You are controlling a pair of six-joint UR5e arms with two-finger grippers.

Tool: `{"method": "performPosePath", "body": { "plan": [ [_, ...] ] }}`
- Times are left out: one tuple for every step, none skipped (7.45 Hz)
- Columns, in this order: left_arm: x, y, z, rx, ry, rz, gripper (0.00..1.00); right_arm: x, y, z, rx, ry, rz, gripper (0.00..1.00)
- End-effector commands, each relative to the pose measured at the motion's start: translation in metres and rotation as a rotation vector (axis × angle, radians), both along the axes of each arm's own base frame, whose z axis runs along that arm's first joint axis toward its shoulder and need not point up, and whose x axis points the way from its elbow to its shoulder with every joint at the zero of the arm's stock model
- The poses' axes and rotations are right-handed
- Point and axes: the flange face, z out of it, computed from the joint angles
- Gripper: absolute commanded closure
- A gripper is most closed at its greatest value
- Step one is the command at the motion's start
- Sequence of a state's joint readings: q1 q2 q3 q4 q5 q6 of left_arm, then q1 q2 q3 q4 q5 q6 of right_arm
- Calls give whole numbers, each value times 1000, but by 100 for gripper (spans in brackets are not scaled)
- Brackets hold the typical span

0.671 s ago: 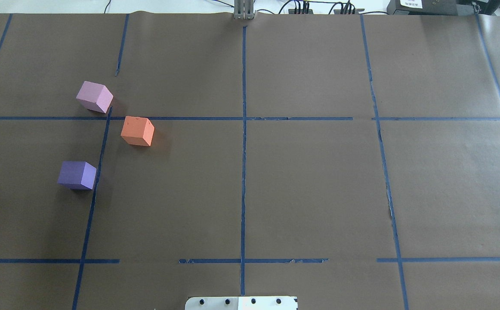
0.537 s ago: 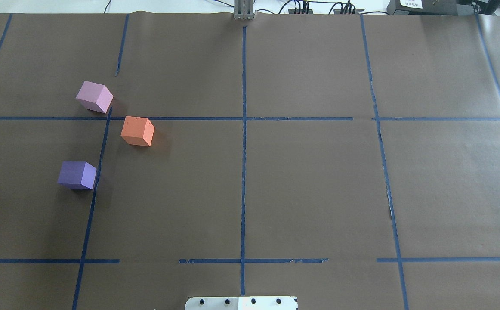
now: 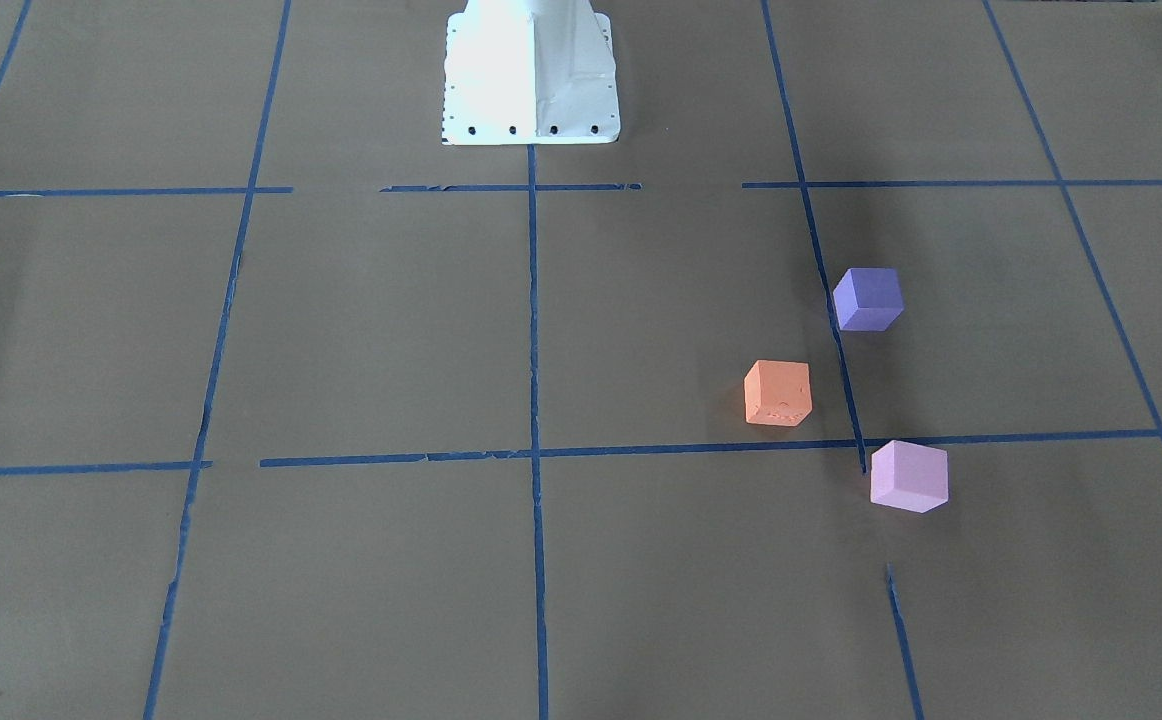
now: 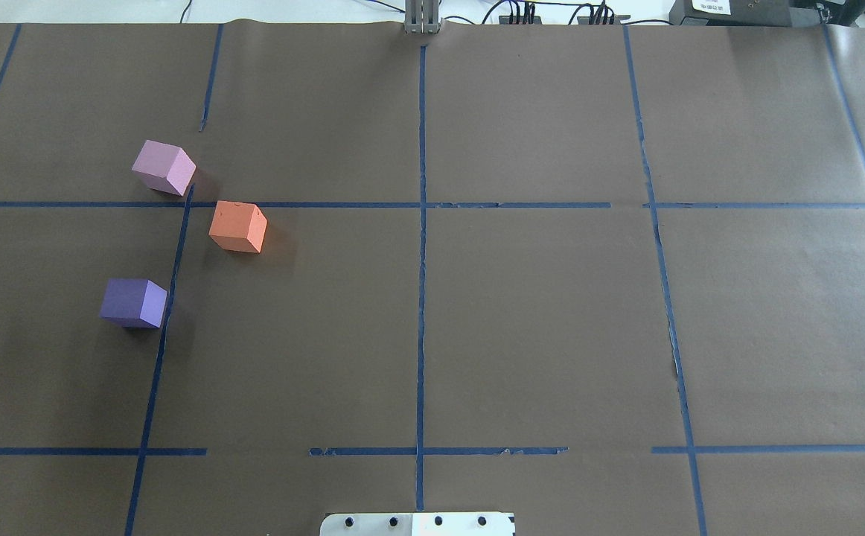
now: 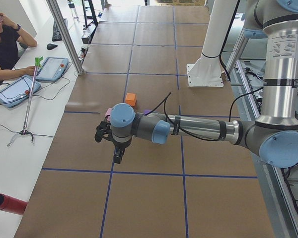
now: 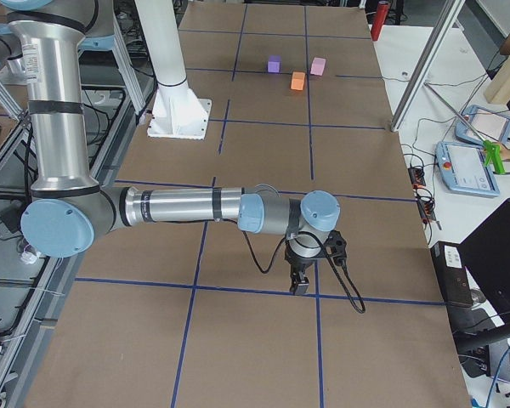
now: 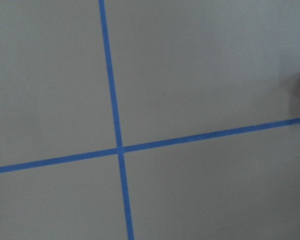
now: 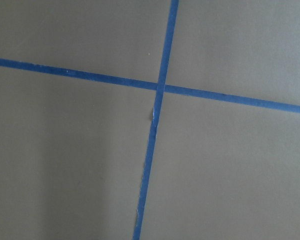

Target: Arrange blocks in a line

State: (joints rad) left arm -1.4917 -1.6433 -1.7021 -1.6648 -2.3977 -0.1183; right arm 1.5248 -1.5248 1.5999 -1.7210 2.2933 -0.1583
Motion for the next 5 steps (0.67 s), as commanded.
{"method": "performPosePath", "body": {
  "plan": [
    [74, -49, -96, -46, 37, -4, 0, 0, 0, -1, 1, 0, 0, 0],
    [114, -61, -135, -54, 61, 0, 0, 0, 0, 0, 0, 0, 0, 0],
    [154, -66, -161, -65, 77, 21, 0, 0, 0, 0, 0, 0, 0, 0],
    [199, -65, -176, -105, 86, 44, 0, 0, 0, 0, 0, 0, 0, 0],
    [251, -56, -189, -139, 63, 46, 0, 0, 0, 0, 1, 0, -1, 0]
  ]
}}
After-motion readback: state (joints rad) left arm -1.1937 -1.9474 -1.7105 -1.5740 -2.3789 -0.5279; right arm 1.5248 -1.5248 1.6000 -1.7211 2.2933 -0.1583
